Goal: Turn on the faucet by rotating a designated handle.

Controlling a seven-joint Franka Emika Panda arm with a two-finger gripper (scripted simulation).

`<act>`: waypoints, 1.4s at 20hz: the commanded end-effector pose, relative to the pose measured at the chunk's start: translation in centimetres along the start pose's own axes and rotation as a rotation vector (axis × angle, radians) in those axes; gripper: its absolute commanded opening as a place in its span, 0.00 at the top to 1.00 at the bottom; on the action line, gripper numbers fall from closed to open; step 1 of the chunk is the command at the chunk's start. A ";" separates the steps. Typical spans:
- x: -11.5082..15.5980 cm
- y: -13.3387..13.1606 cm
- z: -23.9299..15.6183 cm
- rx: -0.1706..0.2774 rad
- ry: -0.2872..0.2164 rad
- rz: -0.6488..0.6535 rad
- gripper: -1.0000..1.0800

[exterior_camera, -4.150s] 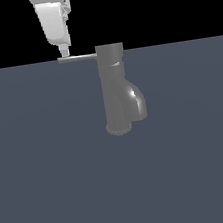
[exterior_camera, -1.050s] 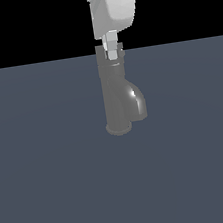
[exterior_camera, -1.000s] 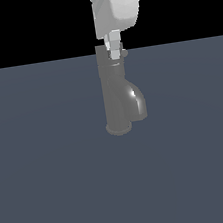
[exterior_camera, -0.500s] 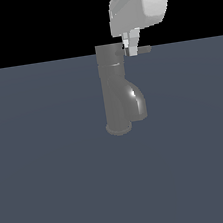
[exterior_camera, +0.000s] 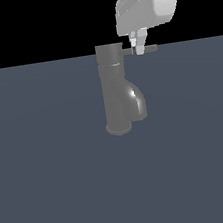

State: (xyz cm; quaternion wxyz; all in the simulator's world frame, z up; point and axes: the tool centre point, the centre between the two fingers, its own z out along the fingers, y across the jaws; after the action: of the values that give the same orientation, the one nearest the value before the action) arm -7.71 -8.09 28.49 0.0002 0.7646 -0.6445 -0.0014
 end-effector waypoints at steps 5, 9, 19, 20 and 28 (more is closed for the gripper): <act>1.4 -1.1 0.0 0.002 0.001 0.008 1.00; 2.2 -1.7 0.0 0.002 0.001 0.010 1.00; 3.9 -3.2 0.0 0.002 0.002 0.016 1.00; 4.1 -3.4 0.0 0.002 0.002 0.016 1.00; 5.4 -4.5 0.0 0.002 0.002 0.021 1.00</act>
State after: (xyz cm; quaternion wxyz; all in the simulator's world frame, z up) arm -2.57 -11.48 28.49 -0.0003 0.7636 -0.6457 -0.0019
